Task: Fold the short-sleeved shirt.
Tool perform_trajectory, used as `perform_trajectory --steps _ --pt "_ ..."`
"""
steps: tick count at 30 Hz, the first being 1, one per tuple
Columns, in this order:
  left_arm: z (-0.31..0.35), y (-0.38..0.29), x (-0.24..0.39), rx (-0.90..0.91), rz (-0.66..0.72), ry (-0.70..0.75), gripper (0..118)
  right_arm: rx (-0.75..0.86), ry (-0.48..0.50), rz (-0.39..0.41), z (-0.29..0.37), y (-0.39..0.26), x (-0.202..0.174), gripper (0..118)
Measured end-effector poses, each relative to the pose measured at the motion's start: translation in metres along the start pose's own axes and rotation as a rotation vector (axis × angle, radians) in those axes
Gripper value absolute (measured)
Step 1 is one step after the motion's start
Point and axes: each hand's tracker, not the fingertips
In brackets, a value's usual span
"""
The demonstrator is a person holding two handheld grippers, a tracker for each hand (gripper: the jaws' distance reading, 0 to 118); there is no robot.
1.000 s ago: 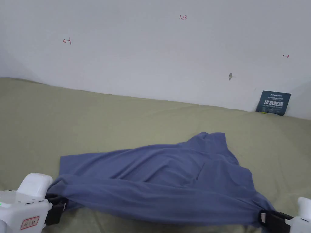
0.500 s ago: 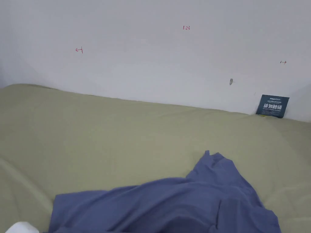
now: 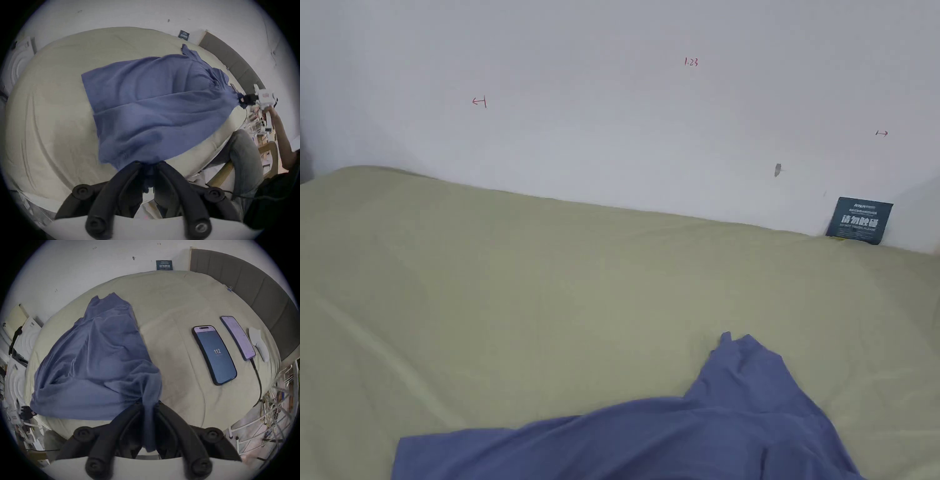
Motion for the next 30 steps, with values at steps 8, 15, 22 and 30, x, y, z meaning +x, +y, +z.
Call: perform_trajectory --steps 8,15,22,30 --pt "0.042 -0.012 -0.017 0.019 0.161 0.076 29 0.104 -0.072 -0.013 0.03 0.007 0.019 75" --pt "0.095 0.021 0.028 0.259 0.102 0.191 30 0.419 0.111 -0.037 0.103 0.015 -0.01 73" --pt "0.103 0.07 0.131 0.528 0.021 0.156 15 0.589 0.115 0.27 0.139 0.013 -0.125 12" --pt "0.028 0.052 0.222 0.567 0.019 0.291 0 0.576 0.14 0.353 0.098 -0.038 -0.196 1"
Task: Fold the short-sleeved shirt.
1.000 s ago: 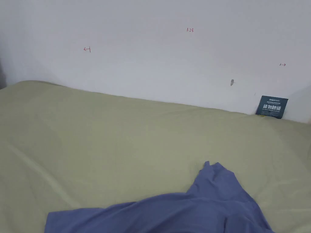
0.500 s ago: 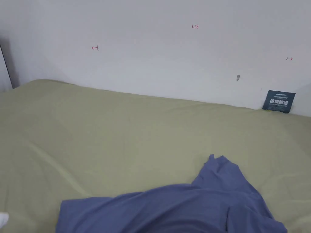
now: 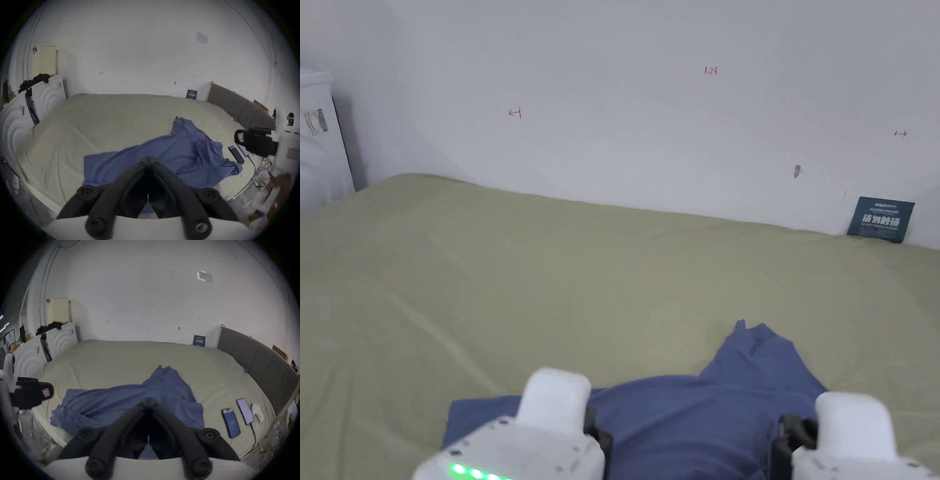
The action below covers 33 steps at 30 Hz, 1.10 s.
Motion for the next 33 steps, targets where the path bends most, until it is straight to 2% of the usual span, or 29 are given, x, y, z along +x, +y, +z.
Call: perform_trajectory --steps 4,7,10,15,16,18,19,20,23,26,27,29,30,31,32,33 --pt "-0.014 -0.031 0.009 -0.086 0.038 -0.041 0 -0.117 0.051 0.013 -0.015 -0.025 -0.01 1" --pt "-0.026 -0.033 -0.013 -0.125 0.096 -0.035 0 -0.123 0.048 0.013 -0.022 -0.028 -0.004 1" --pt "-0.037 -0.02 -0.063 -0.087 0.237 0.044 0 -0.116 0.034 -0.013 -0.027 -0.022 0.012 1" --pt "-0.093 0.019 -0.148 -0.23 0.266 0.133 0 -0.101 -0.001 -0.05 -0.042 -0.003 0.042 1" --pt "-0.106 0.024 -0.159 -0.254 0.266 0.149 19 -0.099 -0.006 -0.053 -0.045 0.0 0.047 1" --pt "-0.139 0.031 -0.179 -0.322 0.274 0.159 81 -0.102 -0.008 -0.065 -0.053 0.01 0.062 1" --pt "-0.155 0.032 -0.185 -0.383 0.268 0.144 98 -0.108 0.002 -0.071 -0.058 0.015 0.069 1" --pt "-0.172 0.032 -0.192 -0.422 0.265 0.111 99 -0.119 0.035 -0.087 -0.063 0.02 0.079 1" --pt "-0.211 0.023 -0.196 -0.499 0.225 0.104 99 -0.143 0.063 -0.136 -0.085 0.042 0.113 2" --pt "-0.234 0.012 -0.19 -0.543 0.193 0.125 99 -0.155 0.049 -0.098 -0.125 0.073 0.148 5" --pt "-0.233 0.01 -0.184 -0.54 0.142 0.166 99 -0.188 0.061 -0.069 -0.144 0.083 0.159 13" --pt "-0.227 0.014 -0.175 -0.525 0.08 0.172 98 -0.318 0.151 -0.063 -0.193 0.095 0.18 69" --pt "-0.222 0.016 -0.173 -0.508 0.071 0.164 92 -0.382 0.2 -0.067 -0.221 0.099 0.19 88" --pt "-0.218 0.019 -0.172 -0.502 0.068 0.154 67 -0.43 0.22 -0.068 -0.243 0.1 0.199 90" --pt "-0.215 0.022 -0.171 -0.483 0.087 0.113 39 -0.493 0.197 -0.043 -0.266 0.101 0.203 90" --pt "-0.216 0.024 -0.168 -0.501 0.13 0.055 0 -0.54 0.152 -0.002 -0.289 0.1 0.206 90"
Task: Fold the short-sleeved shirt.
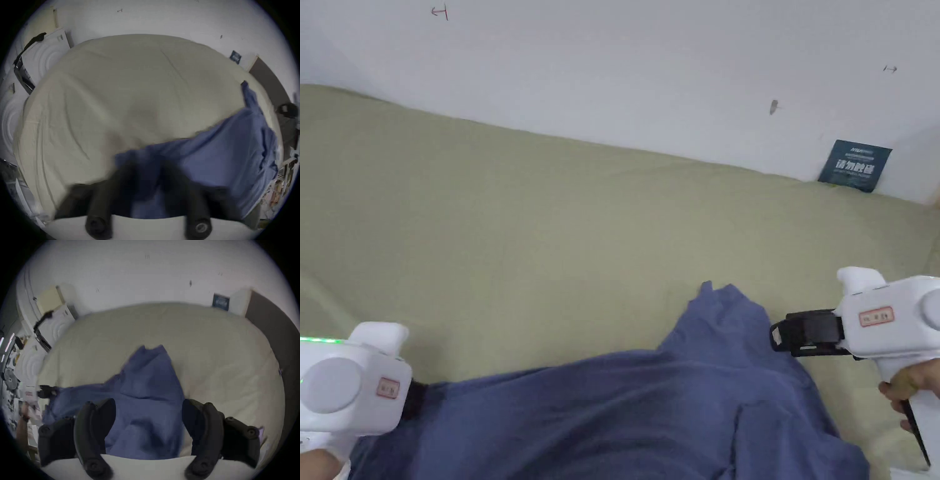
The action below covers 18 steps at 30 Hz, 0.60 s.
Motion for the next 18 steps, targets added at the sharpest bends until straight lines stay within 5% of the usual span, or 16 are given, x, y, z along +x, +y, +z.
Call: perform_trajectory --steps 3,10,11,12,13,14,18 --pt "0.005 -0.006 0.012 0.016 -0.036 0.061 1 -0.13 -0.09 0.054 -0.046 0.017 0.006 90" --pt "0.007 -0.01 0.002 0.032 0.024 -0.007 1 -0.093 -0.017 0.048 -0.09 0.03 -0.005 87" --pt "0.007 -0.011 0.002 0.036 0.021 -0.008 1 -0.11 -0.017 0.045 -0.099 0.034 -0.005 77" --pt "0.006 -0.011 0.001 0.033 0.02 -0.012 1 -0.172 -0.029 0.028 -0.102 0.033 -0.01 49" --pt "0.006 -0.011 0.0 0.031 0.023 -0.017 1 -0.192 -0.08 0.03 -0.102 0.032 -0.015 3" --pt "0.005 -0.009 -0.004 0.038 0.032 -0.027 1 -0.149 -0.156 0.077 -0.097 0.03 -0.022 3" --pt "0.008 -0.001 -0.006 0.054 0.011 -0.039 1 -0.032 -0.105 0.087 -0.072 0.026 -0.034 3"
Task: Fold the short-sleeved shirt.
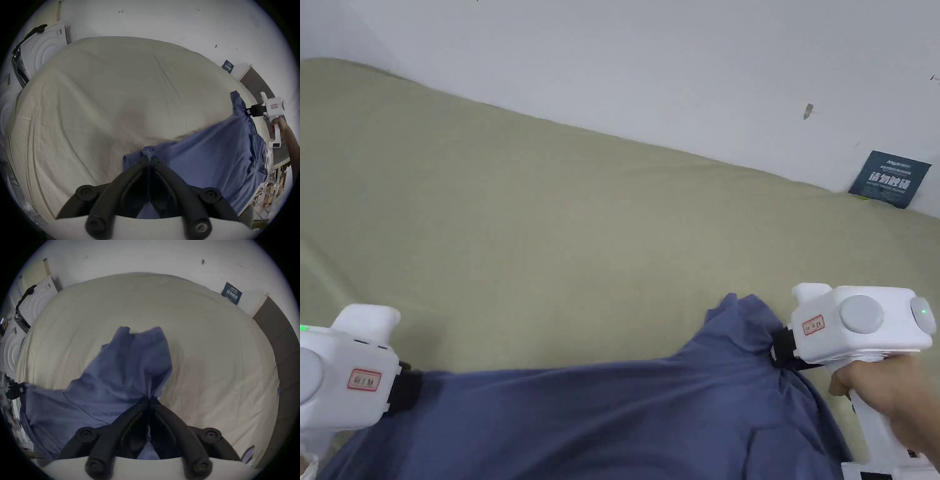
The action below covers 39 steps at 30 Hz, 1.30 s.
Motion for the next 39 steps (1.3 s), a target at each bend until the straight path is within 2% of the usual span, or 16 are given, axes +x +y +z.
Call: perform_trajectory --steps 1,3,4,8,13,16,23,25,28,34,38,39 --pt "0.002 0.002 0.0 0.003 -0.002 -0.005 1 0.035 0.0 0.009 0.008 -0.002 -0.001 3" --pt "0.012 0.008 0.001 0.023 0.006 -0.024 1 0.08 0.034 -0.034 0.032 0.0 0.0 3" --pt "0.019 0.01 0.001 0.05 0.002 -0.031 1 0.088 0.054 -0.031 0.045 0.0 0.0 3" --pt "0.056 0.016 0.006 0.122 -0.059 -0.081 1 0.191 0.038 0.07 0.109 -0.014 -0.013 3" --pt "0.099 0.016 0.013 0.178 -0.151 -0.074 1 0.322 0.088 0.088 0.187 -0.045 -0.027 3" --pt "0.125 0.008 0.013 0.198 -0.175 -0.106 1 0.363 0.104 0.127 0.226 -0.071 -0.032 3" --pt "0.155 -0.031 0.007 0.259 -0.417 -0.135 1 0.356 0.093 0.134 0.257 -0.137 -0.032 3" --pt "0.159 -0.051 0.003 0.243 -0.431 -0.149 1 0.332 0.1 0.106 0.256 -0.16 -0.031 3" --pt "0.159 -0.078 -0.007 0.189 -0.401 -0.179 1 0.304 0.144 0.004 0.251 -0.201 -0.026 3" --pt "0.145 -0.127 -0.026 0.073 -0.378 -0.205 1 0.2 0.144 -0.183 0.227 -0.268 -0.01 3" --pt "0.126 -0.15 -0.03 0.045 -0.378 -0.226 1 0.089 0.101 -0.221 0.204 -0.298 -0.006 3" --pt "0.12 -0.155 -0.031 0.032 -0.371 -0.224 1 0.074 0.101 -0.257 0.199 -0.303 -0.004 3"
